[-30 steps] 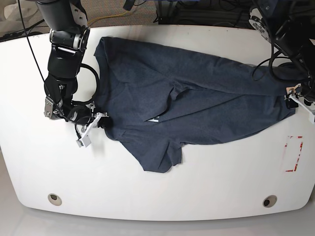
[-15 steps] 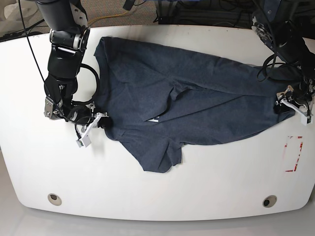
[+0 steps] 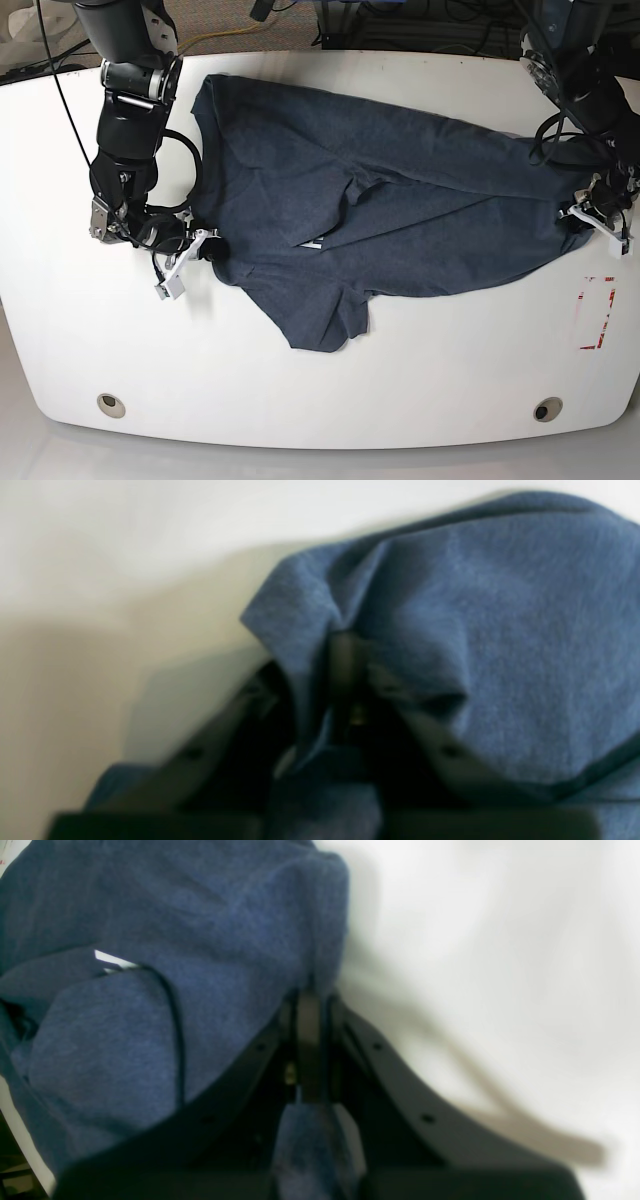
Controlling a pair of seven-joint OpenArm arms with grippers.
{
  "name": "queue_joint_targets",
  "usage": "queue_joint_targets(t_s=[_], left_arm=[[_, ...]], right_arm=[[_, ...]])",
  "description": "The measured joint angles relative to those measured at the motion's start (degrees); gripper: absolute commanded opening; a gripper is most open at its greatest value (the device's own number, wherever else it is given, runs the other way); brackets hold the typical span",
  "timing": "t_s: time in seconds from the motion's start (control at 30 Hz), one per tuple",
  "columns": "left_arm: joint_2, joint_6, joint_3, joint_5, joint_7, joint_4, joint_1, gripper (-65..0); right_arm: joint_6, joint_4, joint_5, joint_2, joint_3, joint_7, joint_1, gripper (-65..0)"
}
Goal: Fold the T-shirt properly
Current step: 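Move the left gripper to the shirt's other side and grasp its edge, then lift the shirt with both grippers and swing it over the table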
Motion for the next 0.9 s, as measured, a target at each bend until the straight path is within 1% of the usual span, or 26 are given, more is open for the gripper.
queue_joint_targets(t_s=[0.13, 0.2, 0.23, 0.33, 0.5, 0.6, 0.7, 0.77, 0.83, 0.87, 0.9], left_arm=[[0.6, 0.0, 1.9, 0.4, 0.0, 1.6, 0.0, -64.4], [1.4, 0.0, 2.3, 1.5, 1.0, 4.9, 0.8, -64.4], [2.1, 0.0, 2.3, 2.1, 2.6, 7.3, 1.5, -64.4], [3.4, 0.0, 2.5, 2.4, 2.7, 13.9, 3.6, -64.4], [3.4, 0.0, 7.8, 2.4, 2.6, 20.6, 4.9, -64.6], [3.6, -0.2, 8.6, 1.8, 2.5, 24.0, 4.9, -64.6], [3.6, -0.2, 8.6, 2.0, 2.9, 27.8, 4.9, -64.6], [3.4, -0.2, 8.6, 2.1, 4.0, 30.8, 4.7, -64.6], [3.4, -0.3, 8.9, 2.3, 7.1, 33.4, 3.2, -64.6], [3.1, -0.4, 9.5, 2.7, 9.5, 35.1, 1.9, -64.6], [2.4, -0.4, 10.4, 2.2, 10.2, 36.4, 0.7, -64.6]], right_arm=[[0.0, 0.1, 0.0, 0.0, 0.0, 0.0, 0.0, -65.0], [0.0, 1.1, 0.0, 0.0, 0.0, -0.3, -0.2, -65.0], [0.0, 2.3, -0.8, -0.1, 0.0, -1.1, -0.3, -65.0], [-0.2, 5.9, -1.6, 0.0, 0.0, -3.9, -0.8, -65.0], [-0.2, 10.9, -1.4, 0.1, 0.0, -4.6, -1.6, -65.0], [-0.2, 10.9, -1.5, 0.3, 0.0, -4.7, -0.9, -65.0], [-0.2, 10.9, -1.9, 0.7, -0.1, -6.3, 0.9, -65.0], [-0.1, 10.8, -1.6, 1.3, -0.4, -7.6, 3.1, -65.0], [0.0, 10.9, -1.4, 2.0, -0.4, -8.2, 5.6, -65.0], [0.0, 10.9, -1.3, 2.6, -0.4, -8.4, 7.7, -65.0], [0.0, 10.9, -1.3, 3.1, -0.3, -8.6, 9.5, -65.0]])
